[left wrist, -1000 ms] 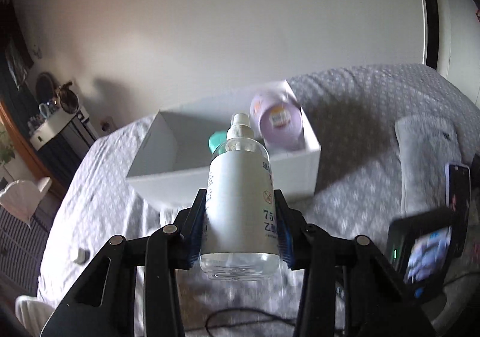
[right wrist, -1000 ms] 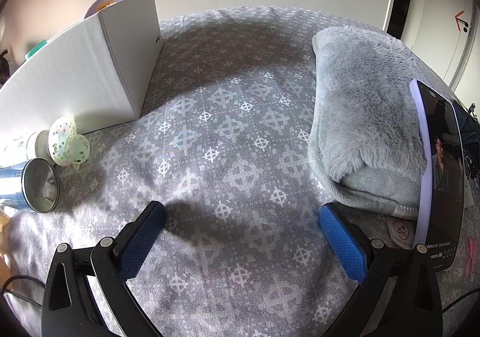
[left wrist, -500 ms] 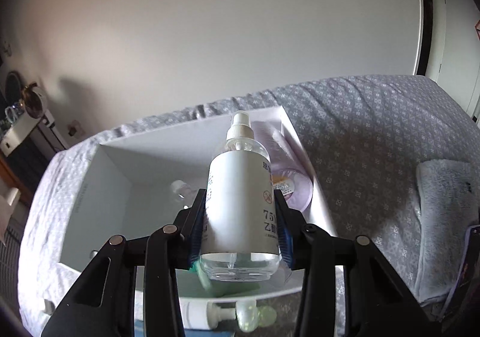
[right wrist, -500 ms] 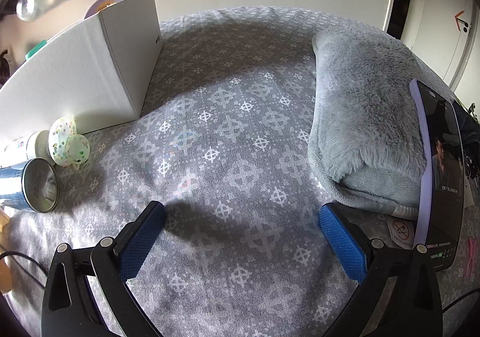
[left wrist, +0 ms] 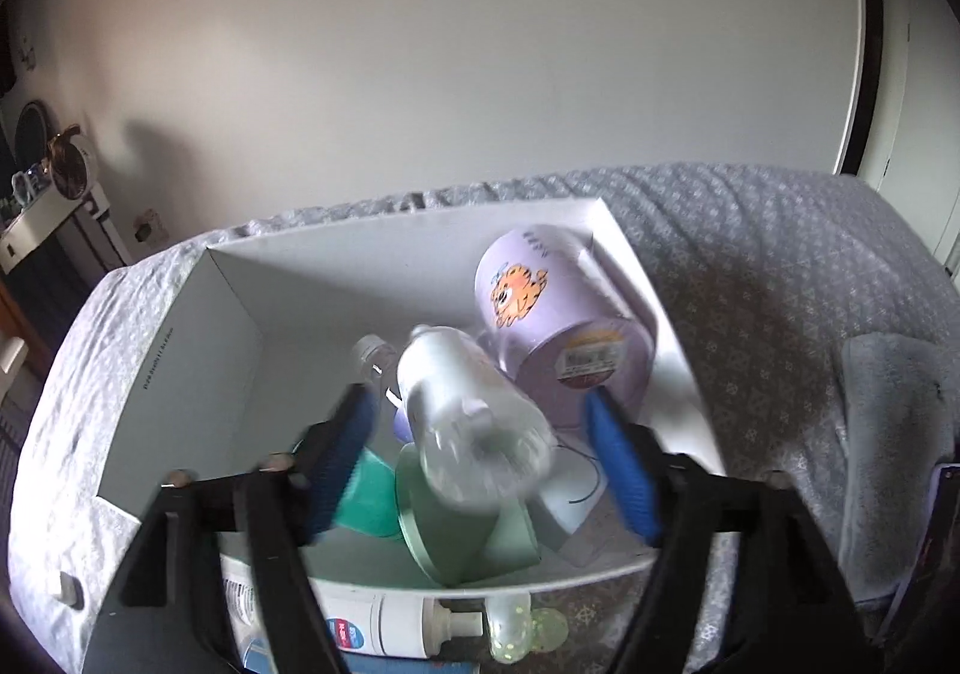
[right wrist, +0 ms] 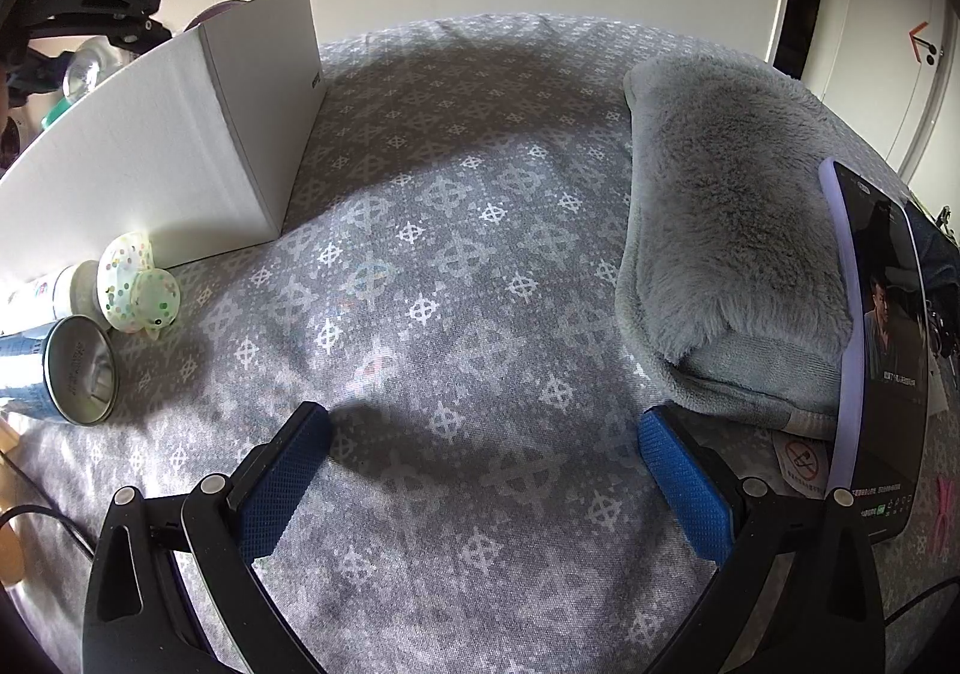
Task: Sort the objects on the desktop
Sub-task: 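Lower the spray bottle into the white box and open the left gripper, then grasp the cream round brush cap with the left gripper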
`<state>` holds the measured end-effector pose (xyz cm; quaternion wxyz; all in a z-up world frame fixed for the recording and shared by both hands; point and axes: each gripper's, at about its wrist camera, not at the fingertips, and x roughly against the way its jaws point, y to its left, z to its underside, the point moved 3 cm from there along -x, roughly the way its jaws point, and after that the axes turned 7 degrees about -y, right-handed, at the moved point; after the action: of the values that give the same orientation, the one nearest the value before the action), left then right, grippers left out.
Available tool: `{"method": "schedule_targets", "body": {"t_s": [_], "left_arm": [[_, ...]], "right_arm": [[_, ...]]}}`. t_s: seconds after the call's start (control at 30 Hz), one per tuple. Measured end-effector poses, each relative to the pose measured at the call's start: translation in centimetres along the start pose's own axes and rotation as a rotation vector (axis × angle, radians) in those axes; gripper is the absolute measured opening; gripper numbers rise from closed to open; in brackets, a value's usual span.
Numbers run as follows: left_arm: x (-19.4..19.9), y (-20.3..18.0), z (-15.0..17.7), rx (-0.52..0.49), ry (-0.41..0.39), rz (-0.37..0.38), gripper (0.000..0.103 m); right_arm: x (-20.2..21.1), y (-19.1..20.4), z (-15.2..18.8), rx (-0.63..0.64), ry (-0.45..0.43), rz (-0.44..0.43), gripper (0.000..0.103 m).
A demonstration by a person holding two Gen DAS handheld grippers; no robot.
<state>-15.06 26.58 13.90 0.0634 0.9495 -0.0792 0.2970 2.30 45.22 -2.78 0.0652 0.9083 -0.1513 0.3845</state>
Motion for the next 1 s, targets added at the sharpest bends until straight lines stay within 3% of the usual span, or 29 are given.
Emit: {"method": "schedule_targets", "body": {"t_s": [0.1, 0.23, 0.53, 0.63, 0.7, 0.8, 1.0], "left_arm": [[2.4, 0.5, 0.0, 0.032, -0.032, -0.007, 0.081], [5.6, 1.0, 1.7, 0.053, -0.027, -0.079, 0.081], [12.9, 3.0, 11.0, 0.116, 0.104, -0.374, 0.081], [15.4, 2.7, 14.0, 0.083, 0.142, -0.465, 0.081], [16.4, 2.5, 15.6, 0.078, 0.161, -0.489, 0.081], [16.8, 3.6, 17.3, 0.163, 0.196, -0.498, 0.081], [15.7, 7.7, 17.0, 0.207, 0.227, -0.555, 0.081]], "right_arm": [[0.0, 0.0, 0.0, 0.0, 0.0, 0.0, 0.103], [0.0, 0.0, 0.0, 0.0, 0.0, 0.0, 0.103], [0.0, 0.0, 0.0, -0.001, 0.0, 0.0, 0.103], [0.0, 0.0, 0.0, -0.001, 0.0, 0.001, 0.103], [0.0, 0.0, 0.0, -0.001, 0.0, 0.0, 0.103], [0.0, 0.0, 0.0, -0.001, 0.0, 0.0, 0.103], [0.0, 0.1, 0.0, -0.001, -0.001, 0.0, 0.103]]}}
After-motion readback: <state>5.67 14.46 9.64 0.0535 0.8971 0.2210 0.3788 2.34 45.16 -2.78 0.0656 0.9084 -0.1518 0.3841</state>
